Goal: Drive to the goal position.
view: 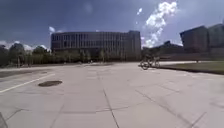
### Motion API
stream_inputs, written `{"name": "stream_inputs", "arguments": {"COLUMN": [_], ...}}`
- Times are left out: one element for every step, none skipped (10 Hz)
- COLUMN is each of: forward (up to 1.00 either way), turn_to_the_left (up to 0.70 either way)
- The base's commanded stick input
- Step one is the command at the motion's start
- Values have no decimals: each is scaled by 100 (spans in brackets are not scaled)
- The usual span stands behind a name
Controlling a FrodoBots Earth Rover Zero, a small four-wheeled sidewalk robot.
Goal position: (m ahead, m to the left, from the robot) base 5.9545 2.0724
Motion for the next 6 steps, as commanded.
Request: {"name": "stream_inputs", "arguments": {"forward": [85, 85, 85, 85, 85, 85], "turn_to_the_left": [-33, -33, -33, -1, 1, 1]}}
